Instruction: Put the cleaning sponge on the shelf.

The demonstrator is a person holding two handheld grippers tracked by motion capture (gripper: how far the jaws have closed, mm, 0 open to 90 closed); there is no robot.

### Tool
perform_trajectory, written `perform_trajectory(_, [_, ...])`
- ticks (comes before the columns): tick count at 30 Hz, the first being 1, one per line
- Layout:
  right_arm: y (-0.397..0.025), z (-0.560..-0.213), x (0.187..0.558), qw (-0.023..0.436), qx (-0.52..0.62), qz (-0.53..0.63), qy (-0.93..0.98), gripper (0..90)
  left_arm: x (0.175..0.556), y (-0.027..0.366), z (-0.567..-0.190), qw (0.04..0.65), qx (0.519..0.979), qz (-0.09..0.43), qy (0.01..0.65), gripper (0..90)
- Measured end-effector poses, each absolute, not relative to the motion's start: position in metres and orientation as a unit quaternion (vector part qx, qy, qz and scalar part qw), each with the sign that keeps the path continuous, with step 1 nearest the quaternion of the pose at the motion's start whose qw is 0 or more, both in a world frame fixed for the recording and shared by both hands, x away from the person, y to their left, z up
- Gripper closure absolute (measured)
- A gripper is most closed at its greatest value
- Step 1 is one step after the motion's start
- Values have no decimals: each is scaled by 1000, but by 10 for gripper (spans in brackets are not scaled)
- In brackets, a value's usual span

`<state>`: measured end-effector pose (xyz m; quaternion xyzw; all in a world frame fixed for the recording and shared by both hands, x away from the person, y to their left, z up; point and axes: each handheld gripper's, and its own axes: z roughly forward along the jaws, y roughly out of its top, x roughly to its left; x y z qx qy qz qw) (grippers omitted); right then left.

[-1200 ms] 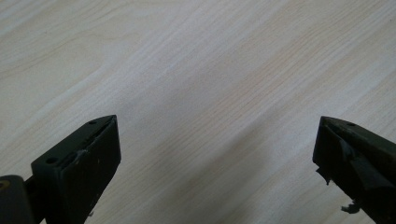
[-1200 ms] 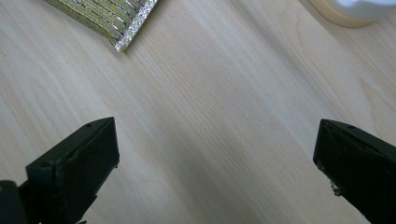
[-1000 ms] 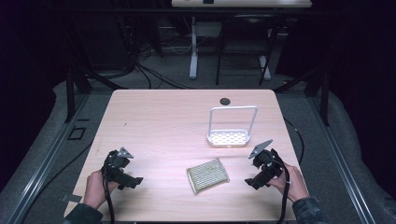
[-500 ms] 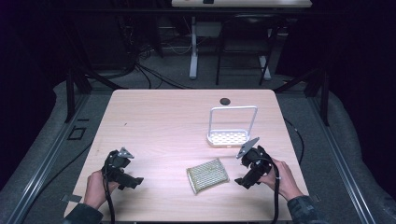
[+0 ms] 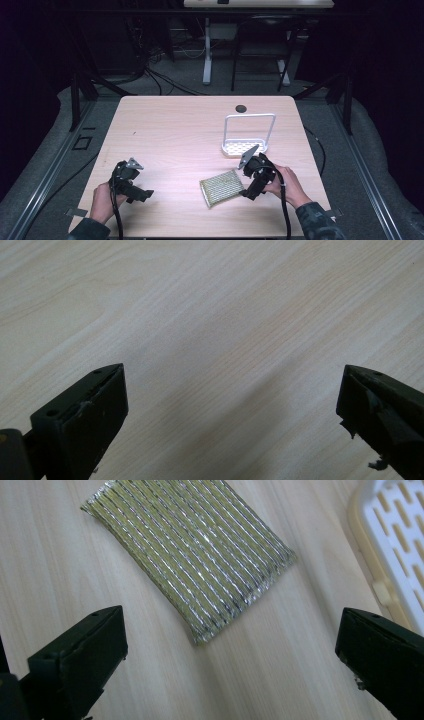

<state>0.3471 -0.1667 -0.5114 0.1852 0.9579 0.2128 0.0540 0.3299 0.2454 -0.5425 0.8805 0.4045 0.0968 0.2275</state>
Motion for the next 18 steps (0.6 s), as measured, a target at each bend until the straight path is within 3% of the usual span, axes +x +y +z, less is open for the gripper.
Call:
perform_trajectory(8, [-137,-525,358,19,135,204,969,0,330,246,-543,228,881,95,403,3])
perform_trajectory(18, [-116,-536,364,16,106,196,975,0,330,246,-542,227,882,97,402,3])
